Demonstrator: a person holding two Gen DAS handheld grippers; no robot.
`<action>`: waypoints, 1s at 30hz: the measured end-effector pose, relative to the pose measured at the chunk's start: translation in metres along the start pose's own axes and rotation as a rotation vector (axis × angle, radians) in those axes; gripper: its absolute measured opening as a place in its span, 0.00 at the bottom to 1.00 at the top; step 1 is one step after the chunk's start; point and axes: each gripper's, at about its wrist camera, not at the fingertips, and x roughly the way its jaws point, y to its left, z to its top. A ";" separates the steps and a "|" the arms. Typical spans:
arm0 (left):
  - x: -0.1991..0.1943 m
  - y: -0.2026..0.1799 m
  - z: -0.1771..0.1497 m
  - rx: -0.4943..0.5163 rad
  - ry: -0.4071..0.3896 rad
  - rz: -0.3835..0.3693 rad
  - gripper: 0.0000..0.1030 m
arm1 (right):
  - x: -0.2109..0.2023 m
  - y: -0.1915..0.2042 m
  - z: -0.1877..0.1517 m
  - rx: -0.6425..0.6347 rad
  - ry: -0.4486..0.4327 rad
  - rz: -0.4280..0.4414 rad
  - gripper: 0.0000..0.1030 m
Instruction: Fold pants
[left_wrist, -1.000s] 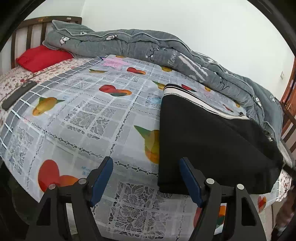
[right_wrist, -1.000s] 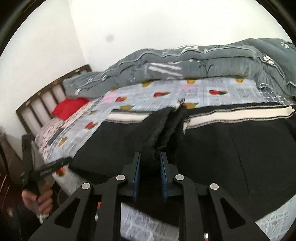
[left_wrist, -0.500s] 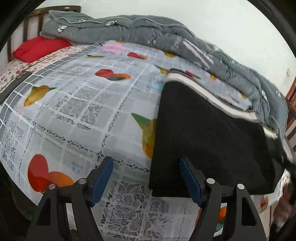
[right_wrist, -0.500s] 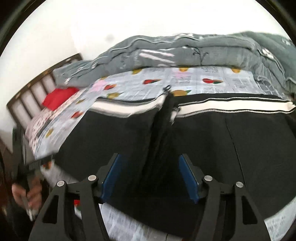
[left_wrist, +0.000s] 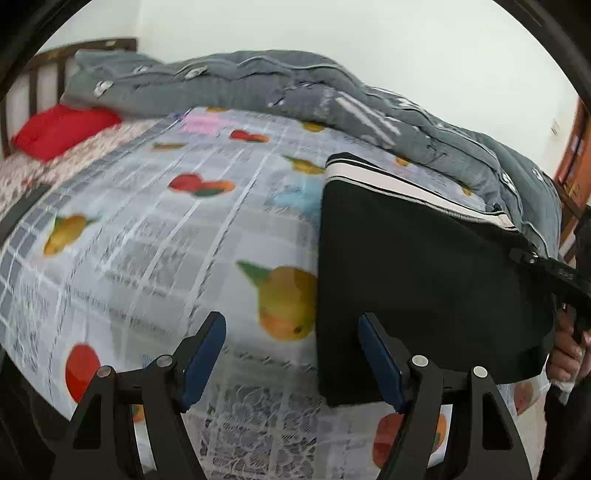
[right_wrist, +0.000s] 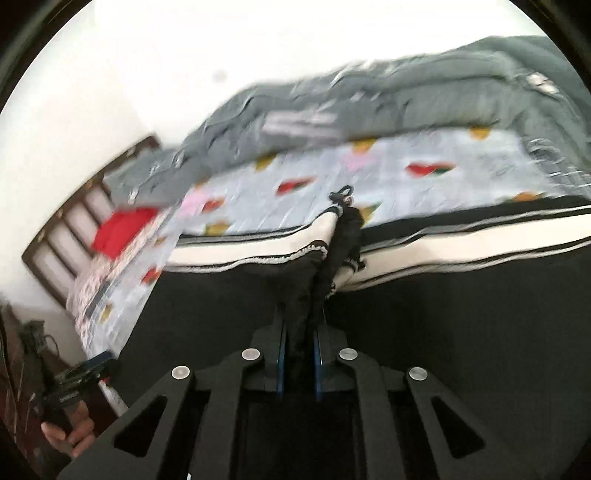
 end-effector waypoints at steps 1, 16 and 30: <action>0.002 -0.005 0.004 0.009 0.002 -0.003 0.70 | 0.009 -0.004 -0.001 -0.008 0.036 -0.036 0.13; 0.036 -0.035 -0.008 0.006 0.056 0.059 0.74 | -0.028 0.012 -0.094 -0.174 -0.007 -0.159 0.53; 0.022 -0.051 0.027 0.089 -0.009 0.036 0.71 | -0.089 -0.014 -0.091 -0.107 -0.069 -0.170 0.54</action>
